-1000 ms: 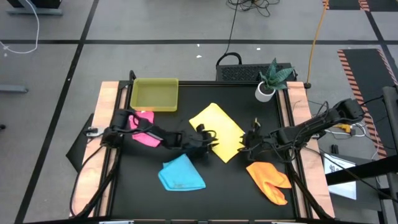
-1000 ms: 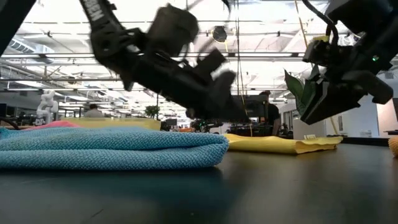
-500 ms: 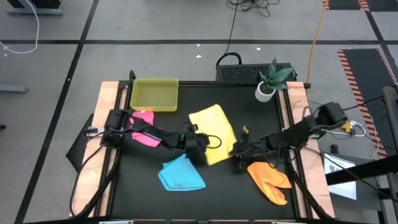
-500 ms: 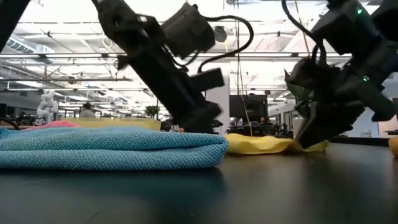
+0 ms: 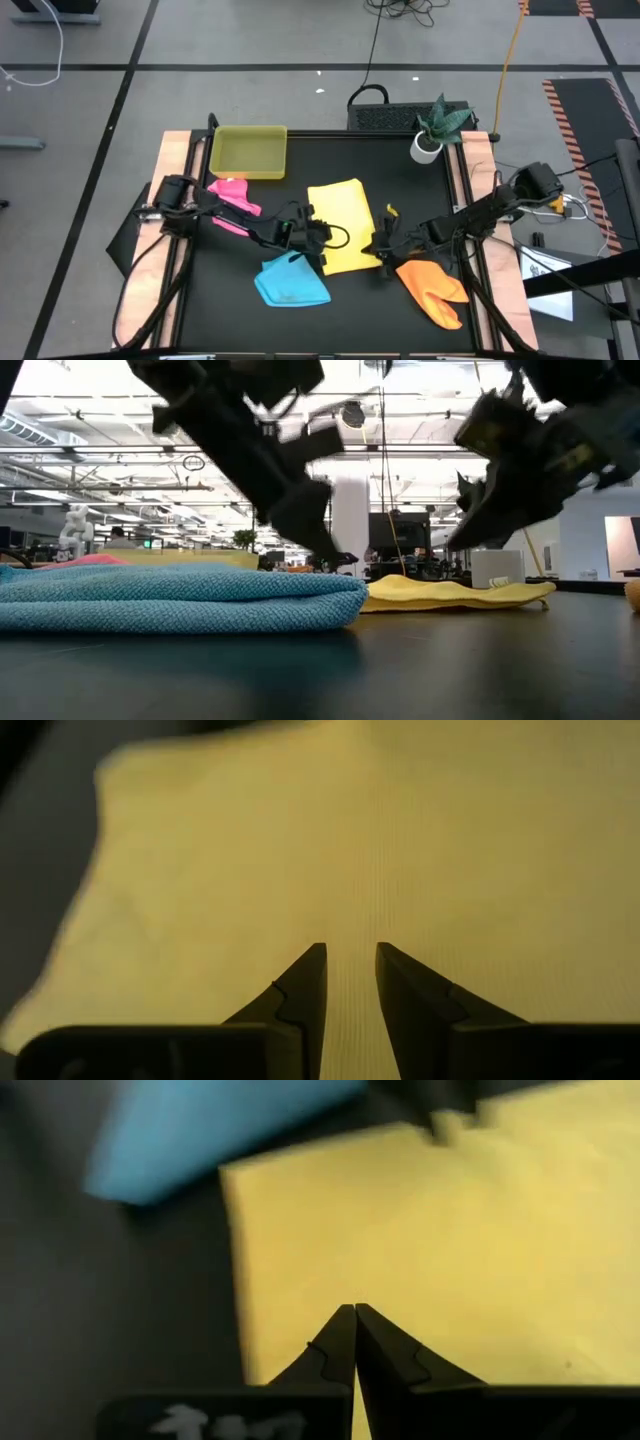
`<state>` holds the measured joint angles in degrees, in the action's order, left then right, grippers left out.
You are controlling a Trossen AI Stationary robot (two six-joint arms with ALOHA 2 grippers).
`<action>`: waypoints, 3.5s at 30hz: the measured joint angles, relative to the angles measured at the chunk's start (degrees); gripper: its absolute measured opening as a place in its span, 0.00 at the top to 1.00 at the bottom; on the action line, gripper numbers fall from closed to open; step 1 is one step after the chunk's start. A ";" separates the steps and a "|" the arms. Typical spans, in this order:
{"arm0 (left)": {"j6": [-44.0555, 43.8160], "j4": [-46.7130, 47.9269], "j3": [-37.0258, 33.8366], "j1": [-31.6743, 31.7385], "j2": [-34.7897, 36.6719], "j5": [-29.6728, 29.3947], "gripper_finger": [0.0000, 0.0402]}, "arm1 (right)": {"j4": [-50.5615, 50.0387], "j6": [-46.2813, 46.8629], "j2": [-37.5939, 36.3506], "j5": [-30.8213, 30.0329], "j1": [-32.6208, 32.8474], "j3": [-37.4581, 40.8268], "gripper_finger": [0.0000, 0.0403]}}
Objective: Fold microfiber towels
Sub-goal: Fold the yellow microfiber cloth
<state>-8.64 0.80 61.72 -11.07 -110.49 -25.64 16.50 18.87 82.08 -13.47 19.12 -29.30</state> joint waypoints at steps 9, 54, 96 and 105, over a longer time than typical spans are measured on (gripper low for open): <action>1.94 5.44 0.23 0.95 -1.99 1.52 0.77 | -5.82 3.19 5.01 -0.21 -3.62 -0.11 1.00; -0.47 12.99 0.15 -5.53 4.80 -11.90 0.77 | 3.63 7.95 5.36 12.10 -28.71 -0.02 0.67; -0.47 12.68 0.17 -5.52 4.78 -11.74 0.77 | -3.51 -1.81 -0.70 4.03 -27.46 -0.01 0.67; -0.53 12.63 0.17 -5.53 4.78 -11.73 0.77 | -5.76 4.46 -0.50 9.00 -29.01 0.00 0.67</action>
<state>-9.16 13.43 61.89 -16.60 -105.71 -37.36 10.74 23.33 81.58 -4.47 -9.89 -29.30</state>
